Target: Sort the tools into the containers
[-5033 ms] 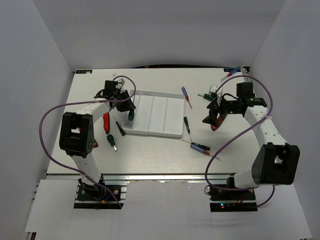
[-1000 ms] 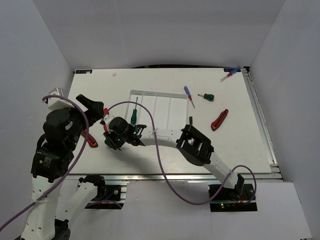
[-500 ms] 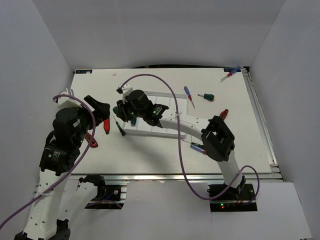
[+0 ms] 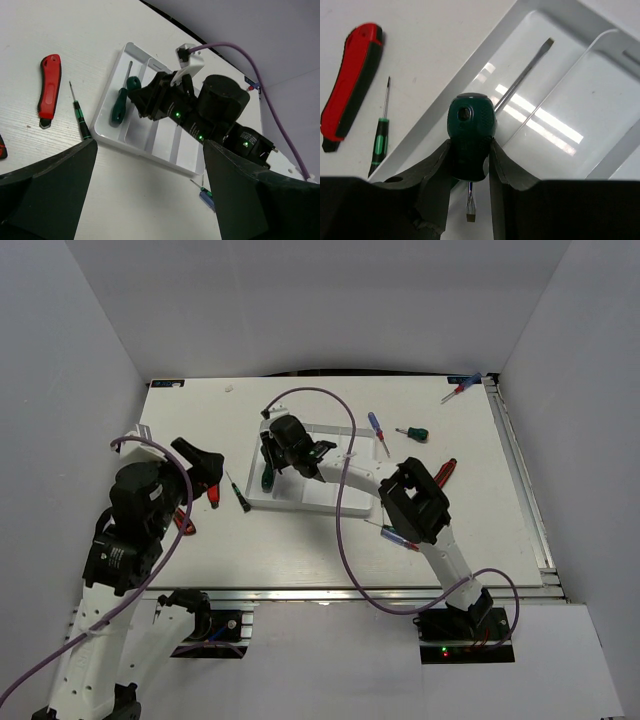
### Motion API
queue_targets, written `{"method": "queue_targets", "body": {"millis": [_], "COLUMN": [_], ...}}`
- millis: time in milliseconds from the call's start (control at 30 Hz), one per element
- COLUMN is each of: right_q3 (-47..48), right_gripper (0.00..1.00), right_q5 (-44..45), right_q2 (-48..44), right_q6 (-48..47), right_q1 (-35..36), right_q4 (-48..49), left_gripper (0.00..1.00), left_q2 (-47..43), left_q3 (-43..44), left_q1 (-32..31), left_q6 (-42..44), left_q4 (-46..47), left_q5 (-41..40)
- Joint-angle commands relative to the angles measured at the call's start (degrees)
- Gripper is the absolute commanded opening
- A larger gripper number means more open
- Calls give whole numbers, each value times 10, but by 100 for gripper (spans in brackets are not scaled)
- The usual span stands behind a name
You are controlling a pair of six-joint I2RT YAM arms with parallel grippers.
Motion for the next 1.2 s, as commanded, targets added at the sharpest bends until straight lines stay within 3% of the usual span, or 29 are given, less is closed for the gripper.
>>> {"method": "queue_targets", "body": {"millis": [0, 233, 333, 600, 700, 800, 833, 933, 1033, 1167], "right_q3": [49, 80, 93, 88, 84, 68, 60, 2, -42, -121], "right_gripper": [17, 31, 45, 63, 73, 85, 89, 89, 89, 89], "right_q5": [17, 22, 44, 46, -21, -241, -360, -492, -531, -489], "right_q2": [4, 39, 50, 46, 6, -48, -63, -122, -170, -227], "right_q6": [14, 29, 24, 12, -30, -123, -145, -236, -311, -408], "right_q1": [-4, -5, -6, -20, -29, -64, -75, -133, -173, -264], "right_q4": [42, 50, 59, 64, 65, 58, 49, 18, -67, -172], "left_gripper": [98, 98, 98, 98, 98, 98, 98, 98, 98, 98], "left_q2": [11, 16, 13, 14, 19, 24, 24, 26, 38, 71], "left_q3": [-6, -13, -22, -35, -43, -64, -72, -111, -145, -164], "left_q1": [2, 2, 2, 2, 2, 2, 2, 2, 2, 2], "left_q6": [-8, -10, -16, -23, -22, -21, -21, -21, -20, -3], "left_q4": [6, 6, 6, 10, 18, 31, 36, 78, 107, 153], "left_q5": [13, 17, 21, 31, 38, 51, 60, 85, 98, 140]}}
